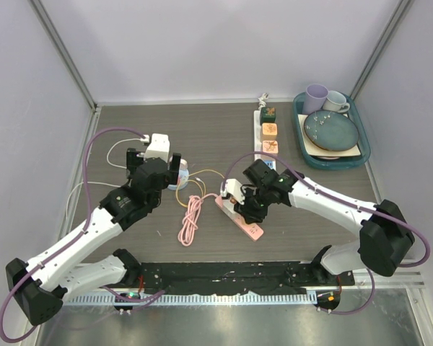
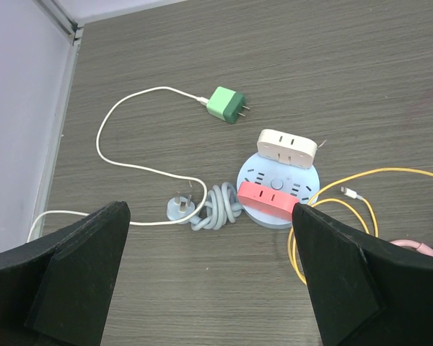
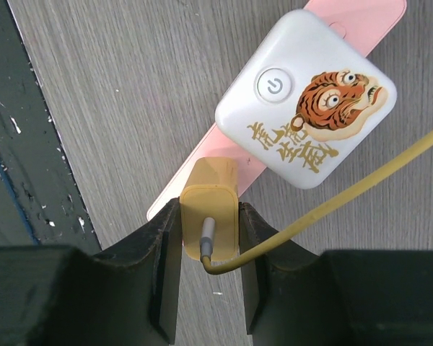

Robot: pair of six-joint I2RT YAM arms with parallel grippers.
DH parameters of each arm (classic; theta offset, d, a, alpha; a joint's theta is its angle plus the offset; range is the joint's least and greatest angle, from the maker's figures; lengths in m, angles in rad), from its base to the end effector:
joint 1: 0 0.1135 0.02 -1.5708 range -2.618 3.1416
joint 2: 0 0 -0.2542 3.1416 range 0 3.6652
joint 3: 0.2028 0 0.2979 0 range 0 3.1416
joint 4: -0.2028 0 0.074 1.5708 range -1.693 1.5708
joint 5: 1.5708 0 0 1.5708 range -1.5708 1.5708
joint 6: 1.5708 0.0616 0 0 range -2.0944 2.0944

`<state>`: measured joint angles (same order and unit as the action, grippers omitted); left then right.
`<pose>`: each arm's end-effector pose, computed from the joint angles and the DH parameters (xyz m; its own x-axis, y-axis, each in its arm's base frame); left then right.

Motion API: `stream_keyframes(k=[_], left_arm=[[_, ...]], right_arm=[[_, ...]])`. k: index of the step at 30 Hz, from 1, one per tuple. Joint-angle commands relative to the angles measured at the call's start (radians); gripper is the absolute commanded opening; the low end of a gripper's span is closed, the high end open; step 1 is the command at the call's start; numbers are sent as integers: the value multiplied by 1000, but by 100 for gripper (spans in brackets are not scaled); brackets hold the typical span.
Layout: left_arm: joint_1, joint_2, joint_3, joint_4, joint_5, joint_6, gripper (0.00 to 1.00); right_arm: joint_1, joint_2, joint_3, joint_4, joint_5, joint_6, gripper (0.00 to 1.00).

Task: Insert the plug
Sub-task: Adjust the socket at the center of the board.

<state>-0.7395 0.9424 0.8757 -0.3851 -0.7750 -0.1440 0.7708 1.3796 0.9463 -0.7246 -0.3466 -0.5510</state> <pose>0.2299 -0.1514 0.3080 -0.3216 0.1546 -0.9342 -0.0301 0.9844 0.1732 0.2111 0.2342 0.1742 -0.1656 -0.8472 -0.5048 -0.9856 0.1598 0.0550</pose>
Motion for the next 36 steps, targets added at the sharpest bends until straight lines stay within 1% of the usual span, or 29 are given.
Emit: stream_keyframes(k=[1, 3, 7, 8, 10, 11, 12, 14, 15, 17, 18, 19, 20, 23, 24, 26, 27, 28, 29, 32, 33, 34, 36], left_arm=[[3, -17, -4, 52, -10, 17, 100], [3, -25, -3, 46, 3, 18, 100], [3, -76, -6, 34, 173, 55, 100], [5, -94, -10, 34, 315, 64, 100], [3, -154, -41, 63, 470, 87, 100], [3, -172, -56, 78, 606, 93, 100], [3, -188, -72, 118, 673, 96, 100], [3, -231, -119, 159, 764, 112, 100], [3, -238, -132, 184, 864, 119, 100], [3, -234, -150, 189, 925, 118, 100], [2, -225, -150, 187, 940, 94, 100], [2, -215, -144, 186, 944, 65, 100], [2, -190, -142, 184, 945, -1, 100], [-6, -136, -130, 166, 948, -93, 100], [-20, -119, -129, 158, 935, -168, 100], [-59, -90, -133, 157, 875, -264, 100], [-75, -56, -138, 157, 843, -367, 100], [-92, -38, -145, 155, 792, -406, 98], [-124, -16, -147, 143, 768, -439, 96], [-175, 67, -136, 118, 695, -551, 89], [-184, 87, -133, 120, 683, -577, 85], [-193, 138, -129, 123, 675, -619, 84], [-212, 202, -113, 118, 655, -644, 80]], right_arm=[[10, 25, -1, 39, 41, -24, 6], [12, 27, -1, 39, 37, -21, 5], [12, -22, 20, 39, -3, -9, 4], [10, -36, 26, 42, -12, -6, 4], [10, -69, 43, 44, -52, -1, 4], [12, -77, 48, 44, -67, 0, 4], [12, -85, 49, 44, -86, 3, 4], [12, -100, 45, 42, -86, 3, 4], [10, -106, 42, 44, -84, 6, 4], [12, -120, 37, 53, -74, 23, 3], [12, -126, 36, 62, -57, 39, 2], [12, -132, 32, 74, -1, 90, 1], [12, -151, 31, 100, 35, 114, 1], [5, -192, 8, 160, 162, 200, 1], [-7, -206, -9, 174, 175, 215, 1], [-22, -223, -23, 212, 208, 262, 1], [-33, -240, -36, 220, 222, 275, 1], [-34, -246, -44, 234, 236, 287, 1], [-37, -252, -50, 235, 271, 307, 1], [-39, -270, -76, 257, 331, 354, 1], [-39, -278, -84, 264, 343, 365, 1], [-41, -296, -101, 287, 383, 375, 1], [-41, -310, -125, 310, 412, 411, 1]])
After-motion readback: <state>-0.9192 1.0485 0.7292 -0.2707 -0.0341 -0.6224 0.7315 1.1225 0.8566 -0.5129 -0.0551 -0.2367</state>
